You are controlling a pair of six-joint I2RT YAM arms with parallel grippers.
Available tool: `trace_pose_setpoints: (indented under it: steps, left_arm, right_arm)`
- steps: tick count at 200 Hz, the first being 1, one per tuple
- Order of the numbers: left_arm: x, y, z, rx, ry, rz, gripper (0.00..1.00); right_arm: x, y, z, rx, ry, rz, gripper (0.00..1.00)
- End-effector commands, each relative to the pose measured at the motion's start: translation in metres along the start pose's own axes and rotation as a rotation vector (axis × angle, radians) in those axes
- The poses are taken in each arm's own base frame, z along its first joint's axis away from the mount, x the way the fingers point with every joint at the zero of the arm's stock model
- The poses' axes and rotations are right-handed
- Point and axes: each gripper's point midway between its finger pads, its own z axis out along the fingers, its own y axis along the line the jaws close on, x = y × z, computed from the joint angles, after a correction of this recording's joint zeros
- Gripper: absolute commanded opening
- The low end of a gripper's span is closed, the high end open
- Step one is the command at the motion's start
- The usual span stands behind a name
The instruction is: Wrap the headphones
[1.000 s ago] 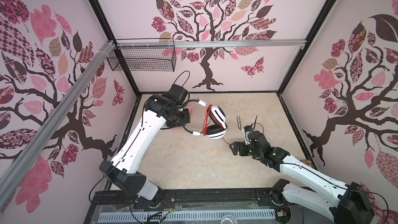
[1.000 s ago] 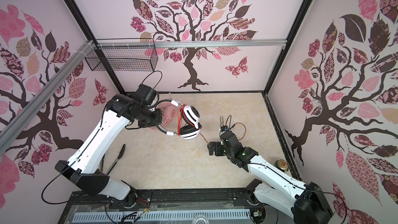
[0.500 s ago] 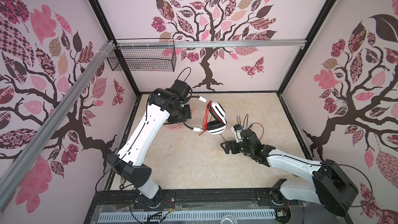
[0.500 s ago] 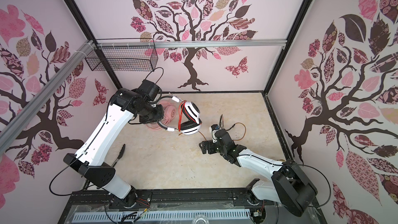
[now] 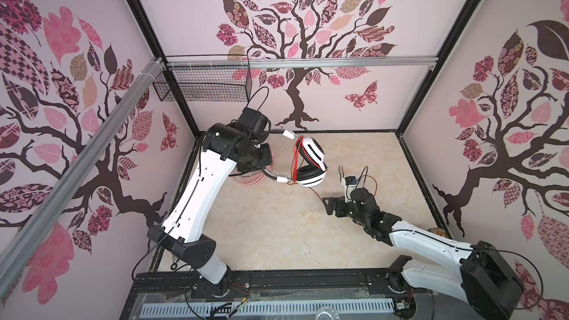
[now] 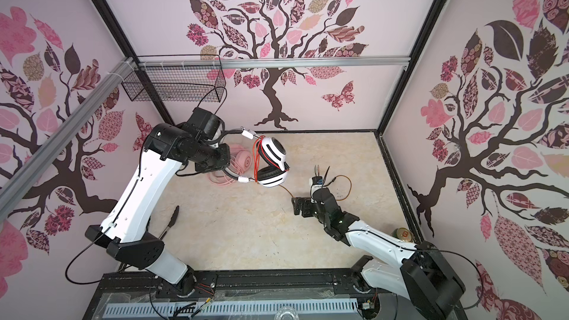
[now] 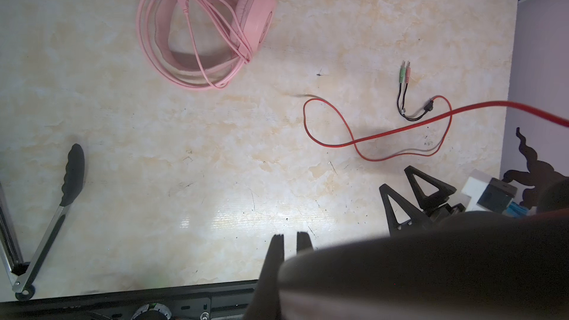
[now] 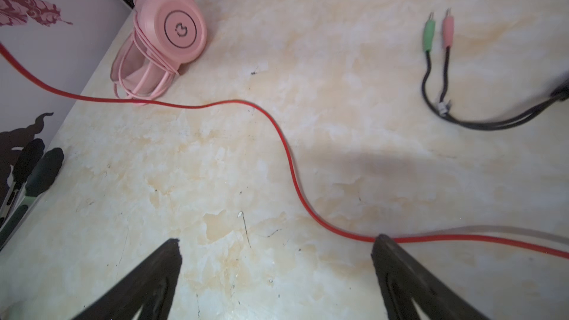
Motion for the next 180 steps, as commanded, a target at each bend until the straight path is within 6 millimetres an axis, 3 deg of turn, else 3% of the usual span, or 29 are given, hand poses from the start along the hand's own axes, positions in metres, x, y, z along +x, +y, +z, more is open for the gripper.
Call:
trace_pose_setpoints:
  steps: [1,24,49,94,121,145,180]
  left_arm:
    - [-0.011,-0.018,-0.031,0.120,-0.075,0.013,0.00]
    - [-0.013,-0.020,-0.036,0.122,-0.085,0.035,0.00]
    - [-0.013,-0.021,-0.037,0.125,-0.078,0.061,0.00]
    - [-0.020,-0.021,-0.047,0.121,-0.110,0.086,0.00]
    - [-0.024,-0.024,-0.050,0.149,-0.119,0.081,0.00]
    - [-0.027,-0.029,-0.054,0.180,-0.130,0.085,0.00]
    - [-0.027,-0.031,-0.058,0.195,-0.138,0.086,0.00]
  right_arm:
    - [-0.021,0.000,-0.018,-0.012,-0.143,-0.092,0.95]
    - [-0.020,0.027,-0.032,-0.189,-0.207,-0.227,0.88]
    - [-0.020,0.050,-0.032,-0.285,-0.167,-0.312,0.86]
    - [-0.018,0.076,0.001,-0.391,-0.075,-0.315,0.76]
    - [-0.021,0.073,0.028,-0.453,-0.018,-0.184,0.76]
    - [-0.007,0.070,0.053,-0.479,0.100,-0.130,0.78]
    - [0.001,0.066,0.066,-0.472,0.126,-0.108,0.79]
